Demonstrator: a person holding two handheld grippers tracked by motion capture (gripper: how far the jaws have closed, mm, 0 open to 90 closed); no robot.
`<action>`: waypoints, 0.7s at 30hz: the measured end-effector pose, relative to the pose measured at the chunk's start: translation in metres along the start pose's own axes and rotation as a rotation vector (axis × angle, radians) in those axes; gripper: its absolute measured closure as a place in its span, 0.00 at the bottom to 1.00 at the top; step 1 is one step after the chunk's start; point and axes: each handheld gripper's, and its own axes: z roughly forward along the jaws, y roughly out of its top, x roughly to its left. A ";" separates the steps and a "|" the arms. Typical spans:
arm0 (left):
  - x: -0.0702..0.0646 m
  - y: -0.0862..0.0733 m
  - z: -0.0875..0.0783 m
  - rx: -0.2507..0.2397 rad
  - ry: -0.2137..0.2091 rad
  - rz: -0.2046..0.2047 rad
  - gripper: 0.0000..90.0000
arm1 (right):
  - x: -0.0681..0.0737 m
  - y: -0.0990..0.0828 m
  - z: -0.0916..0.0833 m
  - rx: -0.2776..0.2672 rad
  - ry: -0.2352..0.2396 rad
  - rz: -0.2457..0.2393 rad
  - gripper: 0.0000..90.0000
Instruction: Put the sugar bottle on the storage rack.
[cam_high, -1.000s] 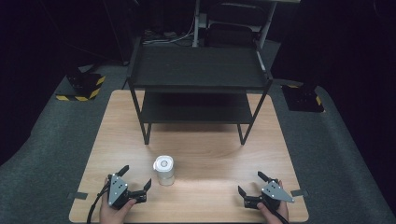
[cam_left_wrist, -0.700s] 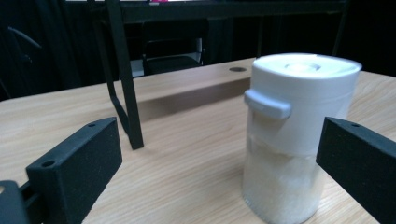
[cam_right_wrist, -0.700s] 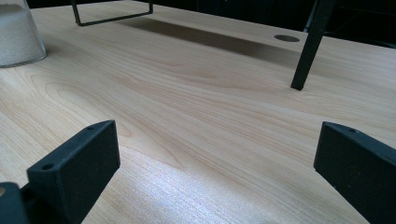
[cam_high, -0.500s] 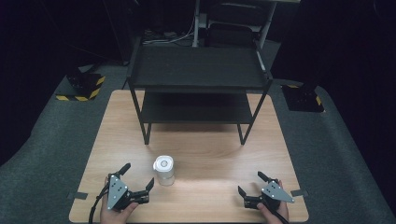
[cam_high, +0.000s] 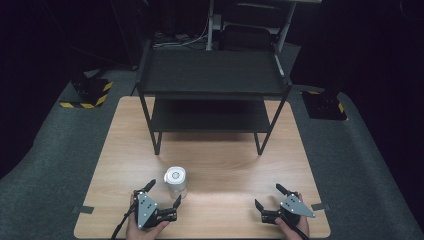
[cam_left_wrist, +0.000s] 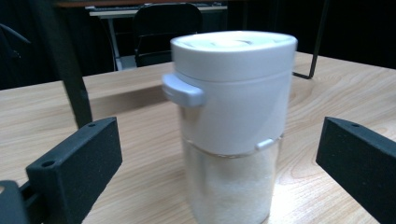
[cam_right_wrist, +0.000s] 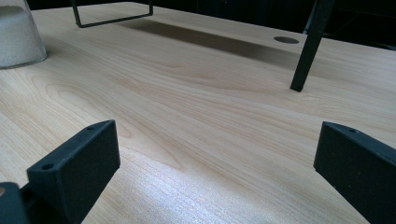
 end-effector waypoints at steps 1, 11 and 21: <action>-0.003 -0.001 0.002 0.000 0.003 0.001 0.00 | 0.000 0.000 0.000 0.000 0.000 0.000 0.00; -0.025 -0.012 0.017 -0.001 0.047 -0.009 0.03 | 0.000 -0.001 -0.001 -0.005 -0.002 -0.001 0.00; -0.038 -0.005 0.033 -0.025 0.097 -0.031 0.11 | -0.001 -0.002 -0.001 -0.009 0.002 -0.001 0.00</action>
